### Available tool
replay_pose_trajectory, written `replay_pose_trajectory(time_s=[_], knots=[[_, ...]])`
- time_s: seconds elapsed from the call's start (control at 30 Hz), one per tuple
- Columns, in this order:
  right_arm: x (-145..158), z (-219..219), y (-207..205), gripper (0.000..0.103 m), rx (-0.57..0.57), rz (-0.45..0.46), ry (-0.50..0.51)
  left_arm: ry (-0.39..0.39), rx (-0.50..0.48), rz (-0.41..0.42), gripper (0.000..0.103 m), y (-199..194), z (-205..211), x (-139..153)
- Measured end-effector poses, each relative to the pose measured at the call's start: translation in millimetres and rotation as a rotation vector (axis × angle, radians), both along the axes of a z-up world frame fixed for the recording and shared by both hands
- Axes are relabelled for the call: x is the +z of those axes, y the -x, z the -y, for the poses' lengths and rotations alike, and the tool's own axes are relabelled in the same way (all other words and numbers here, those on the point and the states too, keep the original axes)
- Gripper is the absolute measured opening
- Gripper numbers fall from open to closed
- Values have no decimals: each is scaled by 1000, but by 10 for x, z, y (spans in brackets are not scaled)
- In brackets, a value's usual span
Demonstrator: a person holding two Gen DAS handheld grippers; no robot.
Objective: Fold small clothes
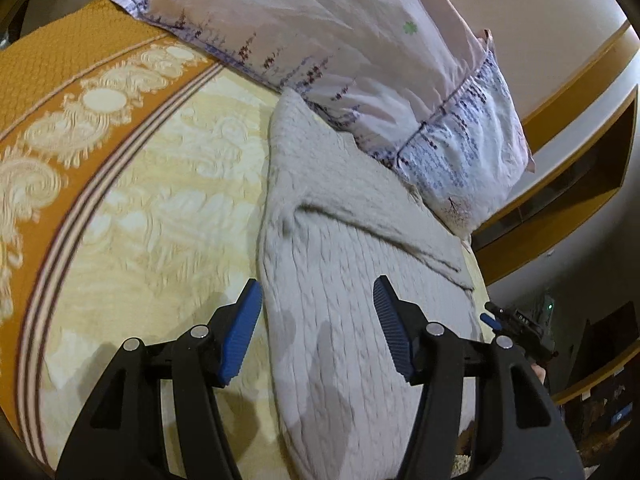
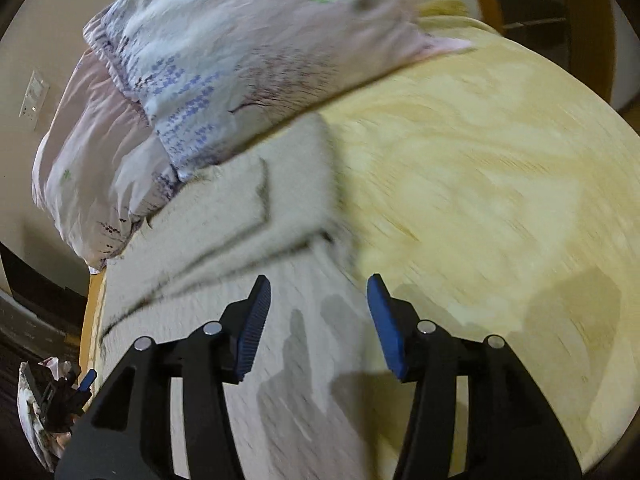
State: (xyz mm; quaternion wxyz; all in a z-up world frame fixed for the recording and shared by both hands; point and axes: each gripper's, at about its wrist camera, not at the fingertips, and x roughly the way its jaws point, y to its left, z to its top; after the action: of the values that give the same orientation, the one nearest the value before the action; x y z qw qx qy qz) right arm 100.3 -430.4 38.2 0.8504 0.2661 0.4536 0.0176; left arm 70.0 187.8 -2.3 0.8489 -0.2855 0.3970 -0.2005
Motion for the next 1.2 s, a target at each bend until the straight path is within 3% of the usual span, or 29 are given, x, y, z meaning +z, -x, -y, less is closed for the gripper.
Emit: replay_pose_trajectory(time_s=[0.2, 0.3, 0.47, 0.63, 0.87, 0.93, 1.03, 1.2], knots=[[-181, 59, 524, 40, 38, -14, -123, 17, -18, -29, 58, 238, 74, -168], [-207, 0, 753, 36, 93, -8, -204, 14, -21, -6, 56, 436, 108, -177], [-296, -146, 1065, 27, 194, -9, -349, 76, -47, -13, 38, 741, 152, -241], [-328, -294, 1294, 21, 270, -1, -404, 144, -81, -41, 36, 1011, 216, -318], [-324, -419, 1456, 14, 325, 4, -398, 168, -113, -66, 30, 1216, 313, -373], [-297, -461, 1464, 10, 338, 11, -379, 147, -129, -77, 27, 1240, 365, -378], [-209, -479, 1460, 7, 337, 58, -339, 83, -149, -77, 10, 1223, 478, -335], [30, -513, 1412, 6, 321, 168, -254, 2, -155, -23, 7, 1202, 552, -175]])
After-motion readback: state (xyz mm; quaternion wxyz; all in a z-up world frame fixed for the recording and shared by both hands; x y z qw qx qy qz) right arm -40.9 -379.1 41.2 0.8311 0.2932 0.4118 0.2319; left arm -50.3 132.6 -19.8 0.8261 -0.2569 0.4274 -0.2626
